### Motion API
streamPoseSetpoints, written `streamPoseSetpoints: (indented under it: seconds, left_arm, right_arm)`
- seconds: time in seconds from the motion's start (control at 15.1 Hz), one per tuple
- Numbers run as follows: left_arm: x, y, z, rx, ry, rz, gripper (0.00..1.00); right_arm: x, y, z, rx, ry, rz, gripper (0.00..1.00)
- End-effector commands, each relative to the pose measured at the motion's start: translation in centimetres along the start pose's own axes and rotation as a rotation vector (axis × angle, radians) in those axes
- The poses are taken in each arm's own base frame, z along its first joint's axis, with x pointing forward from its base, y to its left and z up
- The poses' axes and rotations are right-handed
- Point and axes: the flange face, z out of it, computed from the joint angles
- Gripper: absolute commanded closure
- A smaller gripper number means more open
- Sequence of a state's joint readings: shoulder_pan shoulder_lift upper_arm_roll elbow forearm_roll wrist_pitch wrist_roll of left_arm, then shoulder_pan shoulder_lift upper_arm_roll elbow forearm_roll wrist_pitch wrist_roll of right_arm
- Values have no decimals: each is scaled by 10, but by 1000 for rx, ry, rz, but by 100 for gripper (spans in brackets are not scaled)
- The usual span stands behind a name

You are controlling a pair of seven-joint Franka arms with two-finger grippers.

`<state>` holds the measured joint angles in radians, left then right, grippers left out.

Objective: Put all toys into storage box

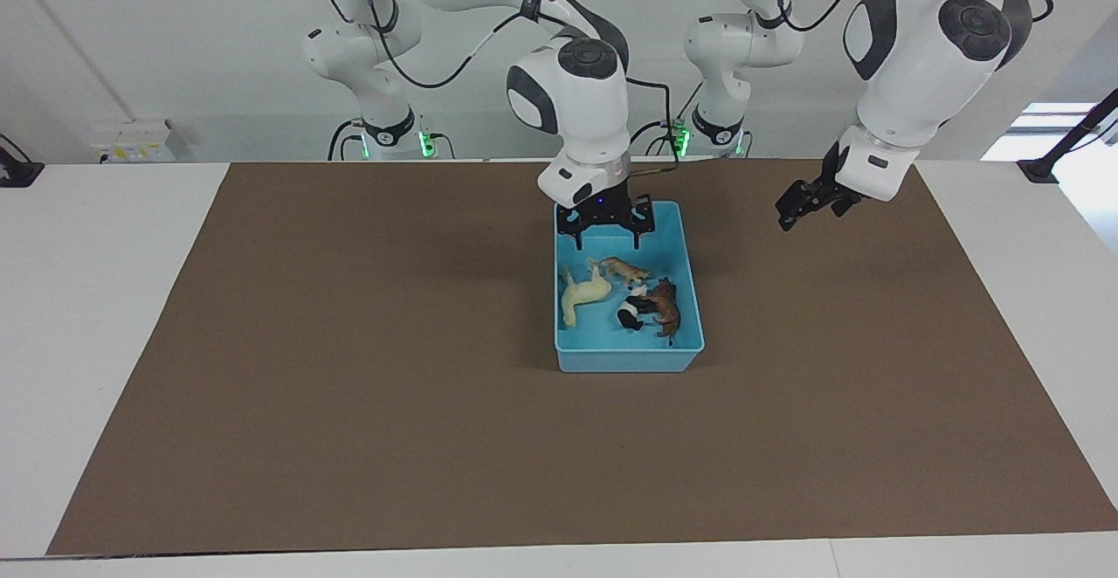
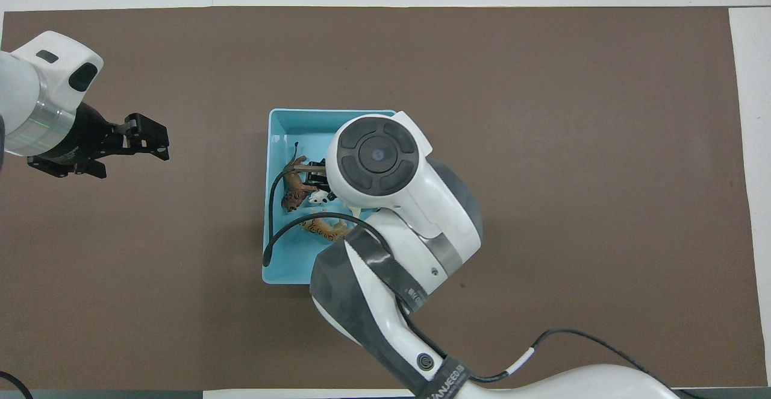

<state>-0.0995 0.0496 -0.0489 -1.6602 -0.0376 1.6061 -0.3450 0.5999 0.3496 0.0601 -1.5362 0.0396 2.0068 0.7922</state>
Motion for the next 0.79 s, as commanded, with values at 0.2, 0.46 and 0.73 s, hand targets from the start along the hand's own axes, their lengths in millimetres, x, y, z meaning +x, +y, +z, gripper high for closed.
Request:
streamPoseSetpoints:
  seconds: [0.2,0.46,0.73]
  left_arm:
    - [3,-17,-13,3,50,-9,0]
    - [1,-17,-24,15,29,25,0]
    - [4,-39,-43,9,28,195,0]
  right_arm:
    - [57,125,-68,-62,-42,-95,0]
    - [88,251,-95,-90,-105,-193,0]
    - [84,331,-106,-93,-130,-196,0]
